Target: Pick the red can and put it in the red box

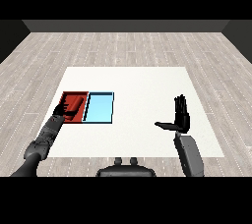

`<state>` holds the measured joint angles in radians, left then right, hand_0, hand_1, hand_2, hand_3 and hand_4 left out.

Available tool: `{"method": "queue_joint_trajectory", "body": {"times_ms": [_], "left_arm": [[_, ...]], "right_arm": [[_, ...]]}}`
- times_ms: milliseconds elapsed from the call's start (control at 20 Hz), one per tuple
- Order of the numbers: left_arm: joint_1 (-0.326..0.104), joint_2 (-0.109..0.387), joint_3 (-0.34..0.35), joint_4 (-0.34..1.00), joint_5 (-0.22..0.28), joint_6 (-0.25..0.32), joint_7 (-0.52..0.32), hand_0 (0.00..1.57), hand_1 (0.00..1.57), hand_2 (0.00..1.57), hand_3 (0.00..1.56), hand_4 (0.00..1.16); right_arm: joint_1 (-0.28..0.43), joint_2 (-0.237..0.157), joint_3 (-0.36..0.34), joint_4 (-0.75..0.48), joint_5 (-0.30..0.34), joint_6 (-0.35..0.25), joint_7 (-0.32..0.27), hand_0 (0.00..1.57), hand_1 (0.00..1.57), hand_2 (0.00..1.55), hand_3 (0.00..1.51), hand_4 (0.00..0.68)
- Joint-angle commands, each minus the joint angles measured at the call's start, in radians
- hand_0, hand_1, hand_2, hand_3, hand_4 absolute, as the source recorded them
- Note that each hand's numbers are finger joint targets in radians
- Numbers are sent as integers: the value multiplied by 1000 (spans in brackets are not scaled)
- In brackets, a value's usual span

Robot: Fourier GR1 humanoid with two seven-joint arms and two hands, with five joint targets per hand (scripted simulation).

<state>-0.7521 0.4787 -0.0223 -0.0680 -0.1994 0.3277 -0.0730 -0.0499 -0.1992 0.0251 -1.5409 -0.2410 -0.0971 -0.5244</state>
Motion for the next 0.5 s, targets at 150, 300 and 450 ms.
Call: {"method": "queue_joint_trajectory", "body": {"times_ms": [150, 300, 450], "left_arm": [[-37, 6, 6, 46, -4, -13, 105, 0, 0, 0, 0, 0], [-41, 5, 54, 0, 43, 19, 44, 0, 0, 0, 0, 0], [24, -16, 170, -106, 157, 135, -167, 0, 0, 0, 0, 0]], "right_arm": [[17, 34, 12, 17, 9, 16, -61, 0, 0, 0, 0, 0], [30, -2, 3, -7, 2, 43, -40, 0, 0, 0, 0, 0], [70, -8, -13, -26, -16, 62, -65, 0, 0, 0, 0, 0]]}}
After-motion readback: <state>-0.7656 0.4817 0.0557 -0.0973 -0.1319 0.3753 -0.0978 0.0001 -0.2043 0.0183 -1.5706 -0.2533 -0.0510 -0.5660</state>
